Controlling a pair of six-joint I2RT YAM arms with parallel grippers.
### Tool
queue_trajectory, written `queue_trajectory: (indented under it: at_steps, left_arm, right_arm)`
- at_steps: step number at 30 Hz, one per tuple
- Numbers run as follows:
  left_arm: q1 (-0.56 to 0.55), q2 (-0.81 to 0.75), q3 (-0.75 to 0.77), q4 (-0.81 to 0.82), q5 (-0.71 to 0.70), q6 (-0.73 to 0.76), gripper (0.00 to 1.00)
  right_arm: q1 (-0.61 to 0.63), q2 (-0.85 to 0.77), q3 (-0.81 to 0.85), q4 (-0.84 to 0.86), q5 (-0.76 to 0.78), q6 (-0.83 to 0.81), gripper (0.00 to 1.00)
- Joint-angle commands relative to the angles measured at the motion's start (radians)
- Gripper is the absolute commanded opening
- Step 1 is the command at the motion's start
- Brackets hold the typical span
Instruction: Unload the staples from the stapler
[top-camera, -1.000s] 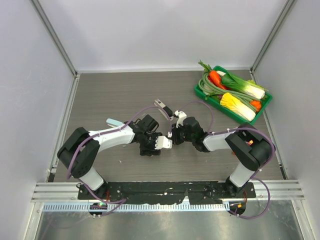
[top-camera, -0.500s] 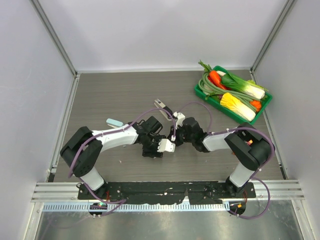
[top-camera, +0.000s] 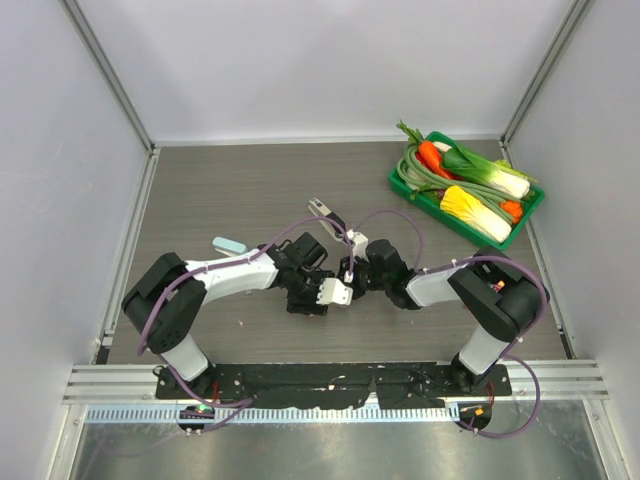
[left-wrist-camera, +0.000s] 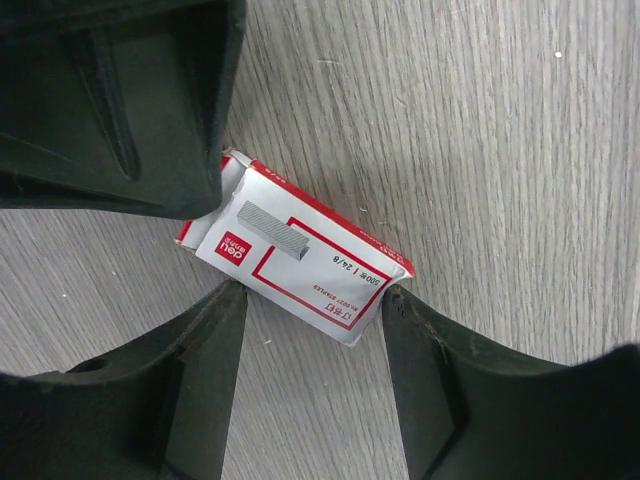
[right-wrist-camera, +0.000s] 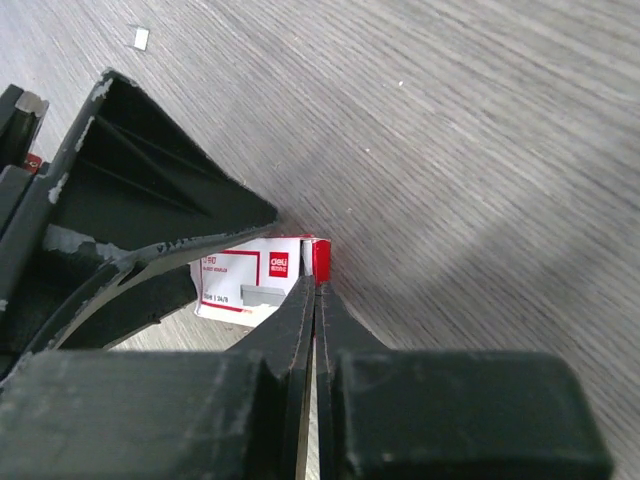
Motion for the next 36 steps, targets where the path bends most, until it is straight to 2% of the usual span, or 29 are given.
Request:
queue_trajectory:
  at_steps: [1, 8, 10, 14, 15, 16, 21, 26, 30, 32, 36]
  left_arm:
    - [-0.007, 0.041, 0.016, 0.081, -0.022, 0.024, 0.6]
    - [-0.006, 0.052, 0.028, 0.099, -0.037, 0.005, 0.6]
    - [-0.007, 0.05, 0.03, 0.102, -0.051, -0.009, 0.61]
    - [-0.004, 0.038, 0.042, 0.102, -0.08, -0.058, 0.67]
    - [-0.003, 0.037, 0.047, 0.101, -0.085, -0.074, 0.75]
    - [0.0, 0.033, 0.051, 0.092, -0.087, -0.083, 0.77]
    - [0.055, -0.003, 0.09, 0.065, -0.025, -0.164, 0.82]
    - [0.114, -0.042, 0.11, 0.027, 0.036, -0.216, 0.84]
    - [0.233, -0.101, 0.15, -0.046, 0.159, -0.296, 0.84]
    - [0.276, -0.134, 0.154, -0.054, 0.157, -0.345, 0.84]
    - [0.322, -0.212, 0.151, -0.083, 0.145, -0.433, 0.84]
  right_arm:
    - [0.018, -0.011, -0.02, 0.08, -0.075, 0.05, 0.06]
    - [0.018, -0.017, -0.023, 0.08, -0.066, 0.065, 0.07]
    - [0.018, -0.035, -0.015, 0.045, -0.02, 0.046, 0.11]
    - [-0.008, -0.095, -0.001, -0.059, 0.071, 0.018, 0.27]
    - [-0.013, -0.12, 0.002, -0.076, 0.086, 0.013, 0.35]
    - [-0.018, -0.13, 0.005, -0.093, 0.097, 0.007, 0.4]
    - [-0.034, -0.192, 0.0, -0.136, 0.146, 0.012, 0.54]
    - [-0.048, -0.252, 0.0, -0.19, 0.201, 0.012, 0.58]
    - [-0.061, -0.285, 0.019, -0.254, 0.288, 0.006, 0.6]
    - [-0.064, -0.308, 0.031, -0.268, 0.301, 0.009, 0.61]
    - [-0.064, -0.292, 0.104, -0.361, 0.419, 0.082, 0.61]
